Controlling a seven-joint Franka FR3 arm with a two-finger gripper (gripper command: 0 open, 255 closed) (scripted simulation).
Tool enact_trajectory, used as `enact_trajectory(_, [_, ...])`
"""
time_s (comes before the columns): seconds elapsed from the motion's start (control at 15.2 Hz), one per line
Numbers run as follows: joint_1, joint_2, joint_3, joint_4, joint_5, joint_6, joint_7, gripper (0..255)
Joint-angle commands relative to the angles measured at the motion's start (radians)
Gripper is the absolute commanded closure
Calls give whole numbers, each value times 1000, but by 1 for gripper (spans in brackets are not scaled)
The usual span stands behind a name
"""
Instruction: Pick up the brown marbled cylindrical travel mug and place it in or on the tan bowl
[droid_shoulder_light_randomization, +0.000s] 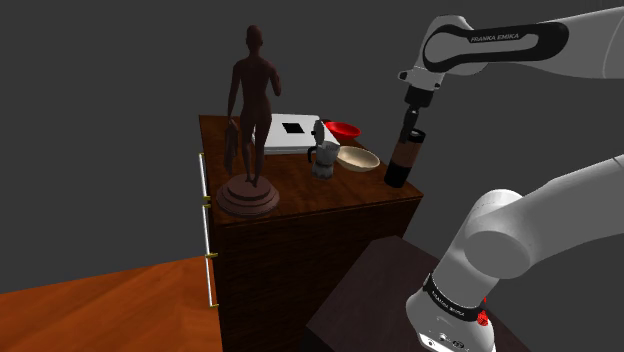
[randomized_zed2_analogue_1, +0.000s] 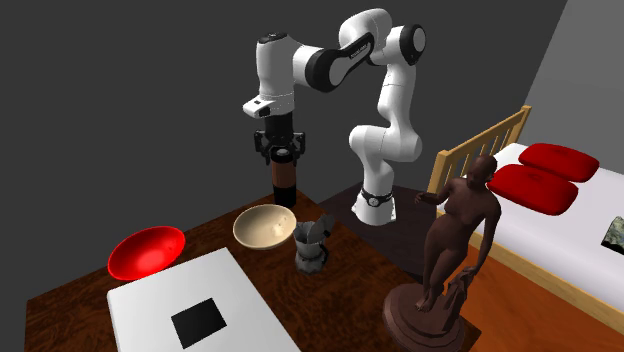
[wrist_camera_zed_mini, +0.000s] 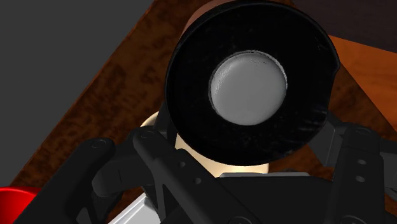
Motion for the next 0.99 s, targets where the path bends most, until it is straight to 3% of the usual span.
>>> enact_trajectory(0.0, [0, 0, 0, 0, 0, 0, 0, 255])
enact_trajectory(0.46, [0, 0, 0, 0, 0, 0, 0, 255])
enact_trajectory(0.92, [7, 2, 20, 93, 16, -92, -5, 255])
